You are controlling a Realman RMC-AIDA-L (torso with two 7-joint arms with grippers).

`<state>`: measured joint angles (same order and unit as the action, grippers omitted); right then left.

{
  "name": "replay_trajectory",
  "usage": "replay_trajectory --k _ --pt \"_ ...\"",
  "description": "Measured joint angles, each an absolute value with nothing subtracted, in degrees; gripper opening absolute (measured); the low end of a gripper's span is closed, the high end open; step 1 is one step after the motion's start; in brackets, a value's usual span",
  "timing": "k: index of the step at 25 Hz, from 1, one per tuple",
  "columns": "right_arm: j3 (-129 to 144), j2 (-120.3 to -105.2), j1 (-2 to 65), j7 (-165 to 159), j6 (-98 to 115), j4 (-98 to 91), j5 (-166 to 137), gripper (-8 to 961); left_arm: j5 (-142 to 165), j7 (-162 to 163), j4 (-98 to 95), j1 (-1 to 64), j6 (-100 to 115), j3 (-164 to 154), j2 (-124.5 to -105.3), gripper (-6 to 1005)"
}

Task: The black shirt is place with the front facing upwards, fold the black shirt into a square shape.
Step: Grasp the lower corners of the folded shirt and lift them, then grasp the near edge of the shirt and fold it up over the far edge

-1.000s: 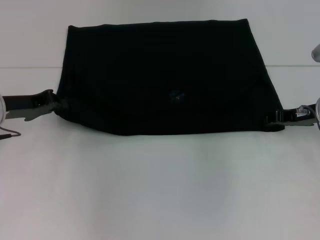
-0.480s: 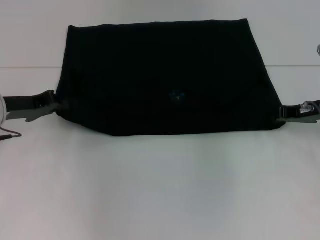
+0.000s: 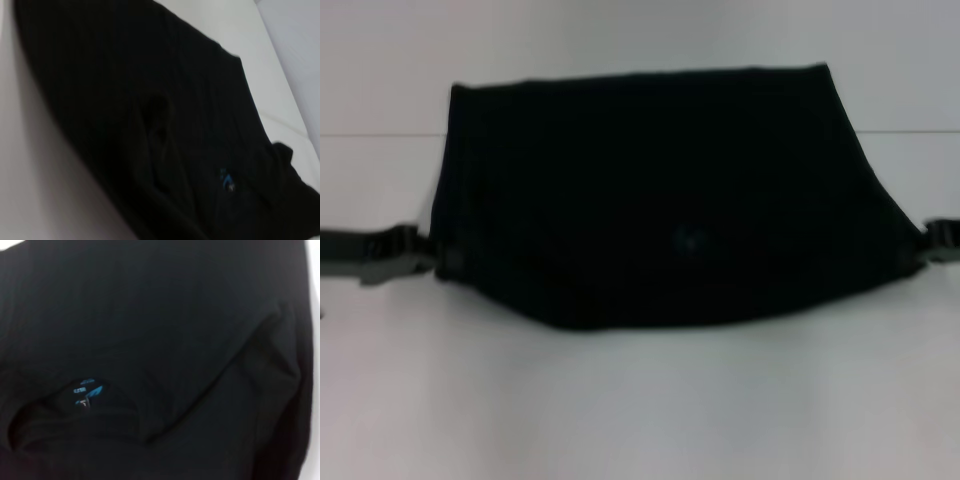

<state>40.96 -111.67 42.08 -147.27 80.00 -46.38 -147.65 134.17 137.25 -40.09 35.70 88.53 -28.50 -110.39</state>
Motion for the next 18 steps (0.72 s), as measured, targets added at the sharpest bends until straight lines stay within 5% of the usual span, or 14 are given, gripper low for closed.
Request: replay_trajectory --k 7,13,18 --pt "38.9 -109.06 35.6 -146.9 100.4 -53.4 -148.0 42 142.1 135.7 -45.7 31.8 106.5 -27.7 -109.38 36" --pt "38.1 -109.24 30.4 -146.2 106.6 -56.2 -147.9 43 144.7 132.2 -46.9 30.2 113.6 -26.8 -109.77 38" --pt "30.3 -109.25 32.7 -143.9 103.1 -52.4 -145.3 43 144.4 135.1 -44.4 33.5 105.2 -25.9 -109.28 40"
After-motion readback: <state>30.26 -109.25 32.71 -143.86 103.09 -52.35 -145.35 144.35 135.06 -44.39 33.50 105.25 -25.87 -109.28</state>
